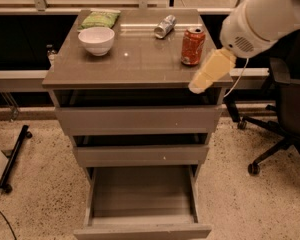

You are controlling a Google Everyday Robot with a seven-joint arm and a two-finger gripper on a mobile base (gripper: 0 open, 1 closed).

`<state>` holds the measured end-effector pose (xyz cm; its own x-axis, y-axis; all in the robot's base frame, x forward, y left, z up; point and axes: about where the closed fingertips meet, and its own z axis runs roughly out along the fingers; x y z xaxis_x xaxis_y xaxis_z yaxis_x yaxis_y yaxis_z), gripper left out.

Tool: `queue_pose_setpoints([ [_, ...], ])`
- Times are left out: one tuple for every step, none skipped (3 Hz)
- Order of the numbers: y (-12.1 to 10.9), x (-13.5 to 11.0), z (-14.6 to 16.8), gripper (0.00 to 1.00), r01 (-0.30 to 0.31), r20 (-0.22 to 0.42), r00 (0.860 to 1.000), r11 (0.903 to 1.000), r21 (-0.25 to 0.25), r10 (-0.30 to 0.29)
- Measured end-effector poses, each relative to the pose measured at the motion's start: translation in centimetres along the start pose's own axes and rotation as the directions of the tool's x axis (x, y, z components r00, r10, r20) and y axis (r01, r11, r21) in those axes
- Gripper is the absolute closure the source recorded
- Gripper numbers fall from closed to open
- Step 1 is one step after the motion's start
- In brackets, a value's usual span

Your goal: Place coke can into bottom drawer

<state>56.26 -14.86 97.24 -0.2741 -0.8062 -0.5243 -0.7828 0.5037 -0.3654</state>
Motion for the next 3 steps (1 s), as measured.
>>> queue_pose_setpoints([
  [-2.3, -1.4, 3.6, 0.0, -0.076, 0.067, 0.995, 0.9971, 0.011, 0.075],
  [-5.2, -2.0, 8.1, 0.0, -0.162, 0.139, 0.977, 0.9867, -0.015, 0.162],
  [-7.3, -1.4, 10.8, 0.0, -0.222, 0.183, 0.957, 0.9744, -0.037, 0.225],
])
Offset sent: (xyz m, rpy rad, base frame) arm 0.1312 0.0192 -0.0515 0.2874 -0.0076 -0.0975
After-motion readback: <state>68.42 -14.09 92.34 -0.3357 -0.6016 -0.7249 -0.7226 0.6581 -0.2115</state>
